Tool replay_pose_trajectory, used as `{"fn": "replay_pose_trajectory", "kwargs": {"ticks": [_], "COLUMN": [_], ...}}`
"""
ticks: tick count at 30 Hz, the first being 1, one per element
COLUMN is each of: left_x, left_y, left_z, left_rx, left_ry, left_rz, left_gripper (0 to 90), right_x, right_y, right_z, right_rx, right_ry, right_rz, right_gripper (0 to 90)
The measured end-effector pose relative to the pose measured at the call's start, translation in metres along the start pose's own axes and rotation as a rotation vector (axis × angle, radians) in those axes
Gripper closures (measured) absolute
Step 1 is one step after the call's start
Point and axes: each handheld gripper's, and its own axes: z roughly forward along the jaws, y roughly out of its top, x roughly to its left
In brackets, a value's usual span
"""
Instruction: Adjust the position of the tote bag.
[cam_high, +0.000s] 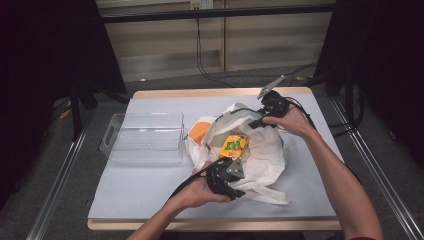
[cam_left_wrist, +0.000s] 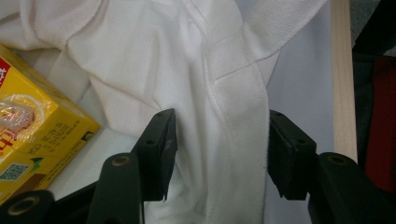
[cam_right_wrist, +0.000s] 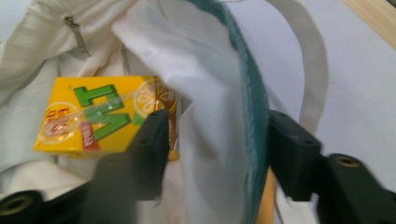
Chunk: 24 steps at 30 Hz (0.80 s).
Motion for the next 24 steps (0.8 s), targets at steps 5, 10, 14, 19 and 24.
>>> {"fn": "replay_pose_trajectory", "kwargs": {"ticks": [5, 10, 14, 19, 24], "left_x": [-0.003, -0.002, -0.002, -0.003, -0.007], "left_y": [-0.007, -0.008, -0.010, -0.010, -0.011], "left_z": [0.004, 0.005, 0.005, 0.006, 0.006], "left_rx": [0.018, 0.029, 0.035, 0.049, 0.055], "left_ry": [0.001, -0.038, -0.075, -0.097, -0.080], "left_rz": [0.009, -0.010, -0.034, -0.024, -0.021], "left_gripper": [61.5, 77.3, 81.7, 84.8, 85.4], "right_x": [-0.008, -0.016, -0.025, -0.030, -0.030], "right_y": [0.004, 0.005, -0.001, -0.005, -0.006], "right_z": [0.019, 0.037, 0.052, 0.064, 0.068], "right_rx": [0.066, 0.162, 0.218, 0.264, 0.272], "right_ry": [-0.016, -0.045, -0.069, -0.131, -0.179], "right_rz": [0.027, 0.041, 0.071, 0.072, 0.068], "right_gripper": [70.9, 83.5, 85.1, 85.7, 85.6]}}
